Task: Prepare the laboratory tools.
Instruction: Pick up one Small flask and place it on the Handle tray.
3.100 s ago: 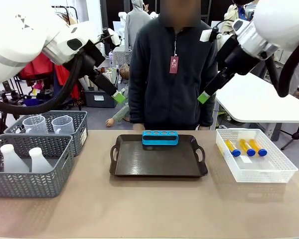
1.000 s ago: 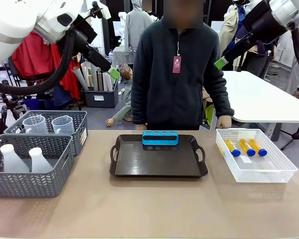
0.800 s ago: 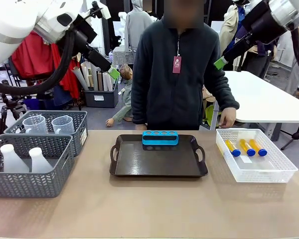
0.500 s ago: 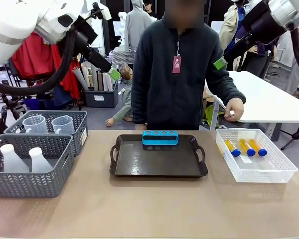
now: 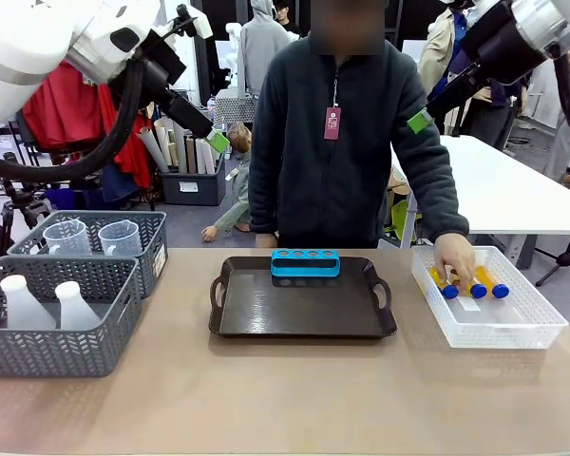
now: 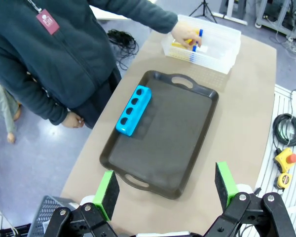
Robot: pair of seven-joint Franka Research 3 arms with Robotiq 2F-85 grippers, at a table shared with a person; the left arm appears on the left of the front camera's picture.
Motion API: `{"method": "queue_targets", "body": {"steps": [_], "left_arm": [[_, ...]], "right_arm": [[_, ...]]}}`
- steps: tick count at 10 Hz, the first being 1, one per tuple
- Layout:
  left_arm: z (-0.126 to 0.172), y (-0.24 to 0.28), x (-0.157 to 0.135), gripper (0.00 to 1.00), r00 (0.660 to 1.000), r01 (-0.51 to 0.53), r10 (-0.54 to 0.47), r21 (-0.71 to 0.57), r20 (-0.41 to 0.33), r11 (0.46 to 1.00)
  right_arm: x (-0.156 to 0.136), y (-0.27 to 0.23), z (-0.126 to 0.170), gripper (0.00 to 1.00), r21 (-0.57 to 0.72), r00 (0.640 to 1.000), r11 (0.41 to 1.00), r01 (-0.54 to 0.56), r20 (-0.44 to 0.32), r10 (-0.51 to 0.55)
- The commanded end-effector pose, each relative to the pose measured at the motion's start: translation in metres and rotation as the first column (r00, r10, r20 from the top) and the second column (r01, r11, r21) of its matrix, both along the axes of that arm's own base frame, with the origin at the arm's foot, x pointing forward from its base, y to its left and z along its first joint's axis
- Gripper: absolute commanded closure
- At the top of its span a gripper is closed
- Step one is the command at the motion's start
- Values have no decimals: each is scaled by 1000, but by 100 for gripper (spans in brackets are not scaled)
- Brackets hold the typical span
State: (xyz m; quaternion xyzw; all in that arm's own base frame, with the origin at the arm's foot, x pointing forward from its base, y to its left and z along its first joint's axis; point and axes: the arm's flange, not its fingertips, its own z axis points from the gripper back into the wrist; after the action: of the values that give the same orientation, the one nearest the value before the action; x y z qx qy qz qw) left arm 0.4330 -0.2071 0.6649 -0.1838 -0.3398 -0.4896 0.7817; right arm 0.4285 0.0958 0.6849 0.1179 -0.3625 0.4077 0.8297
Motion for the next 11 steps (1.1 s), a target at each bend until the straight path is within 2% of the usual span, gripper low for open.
{"method": "queue_targets", "body": {"steps": [1, 3, 5, 7, 11], "left_arm": [[0, 0, 0, 0, 1000, 0, 0, 0, 0, 1000], [0, 20, -10, 0, 984, -129, 142, 117, -109, 985], [-9, 36, -25, 0, 950, -222, 256, 191, -179, 956], [-20, 57, -34, 0, 913, -257, 336, 317, -229, 913], [-57, 122, -30, 0, 848, -360, 497, 486, -187, 797]], "right_arm": [[-1, -1, 1, 0, 1, 1000, 1000, 0, -2, 0], [-1, -1, 1, 0, 1, 1000, 1000, 0, -2, 0], [-1, -1, 1, 0, 1, 1000, 1000, 0, -2, 0], [-1, -1, 1, 0, 1, 1000, 1000, 0, -2, 0], [-1, -1, 1, 0, 1, 1000, 1000, 0, -2, 0]]}}
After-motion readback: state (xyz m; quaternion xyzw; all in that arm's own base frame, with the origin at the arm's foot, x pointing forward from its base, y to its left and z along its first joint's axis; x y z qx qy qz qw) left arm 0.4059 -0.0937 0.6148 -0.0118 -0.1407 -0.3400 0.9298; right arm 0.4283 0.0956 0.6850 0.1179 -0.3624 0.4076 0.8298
